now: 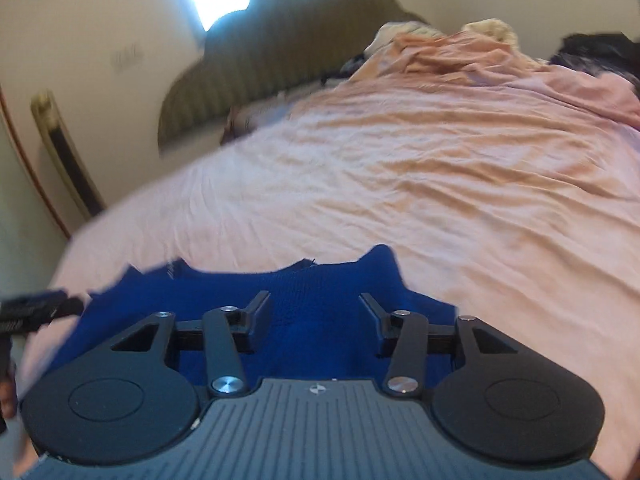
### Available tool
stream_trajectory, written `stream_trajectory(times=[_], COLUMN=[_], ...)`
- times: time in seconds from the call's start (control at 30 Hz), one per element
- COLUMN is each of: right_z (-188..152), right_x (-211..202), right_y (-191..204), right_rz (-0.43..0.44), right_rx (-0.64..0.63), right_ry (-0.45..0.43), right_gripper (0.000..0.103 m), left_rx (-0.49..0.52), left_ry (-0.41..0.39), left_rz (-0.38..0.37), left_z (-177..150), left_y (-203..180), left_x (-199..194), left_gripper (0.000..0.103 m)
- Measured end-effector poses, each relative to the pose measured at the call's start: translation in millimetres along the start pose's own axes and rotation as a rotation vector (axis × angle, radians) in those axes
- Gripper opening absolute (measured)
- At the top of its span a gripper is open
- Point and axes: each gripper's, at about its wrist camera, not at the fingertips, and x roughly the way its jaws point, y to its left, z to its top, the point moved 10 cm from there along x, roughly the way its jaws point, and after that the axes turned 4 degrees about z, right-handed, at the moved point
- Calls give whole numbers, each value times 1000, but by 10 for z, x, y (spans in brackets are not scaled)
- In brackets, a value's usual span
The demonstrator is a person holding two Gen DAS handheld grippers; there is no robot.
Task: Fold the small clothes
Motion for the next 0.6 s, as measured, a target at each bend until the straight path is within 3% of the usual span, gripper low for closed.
stream_trajectory(times=[0.07, 0.1, 0.17, 0.27, 0.33, 0.47, 0.6], right_z=[-25, -66, -172, -187, -225, -226, -204], right_x=[296, 419, 589, 601, 588, 609, 597], right_y=[53, 45, -45, -131, -129, -72, -126], right_rz=[-15, -29, -87, -80, -84, -126, -101], right_rx=[-63, -85, -117, -139, -147, -193, -144], right_ry=[65, 97, 137, 59, 15, 9, -6], right_gripper=[44, 41, 34, 35, 35, 37, 37], left_rx=[-18, -13, 26, 87, 68, 60, 55], left_ry=[88, 123, 145, 105, 96, 83, 77], left_rz=[13, 8, 24, 47, 37, 36, 44], left_z=[-19, -65, -123, -141, -84, -47, -42], left_y=[-29, -42, -66, -46, -45, -55, -56], left_x=[398, 557, 768, 841, 852, 863, 860], left_gripper=[59, 56, 58, 60, 61, 61, 61])
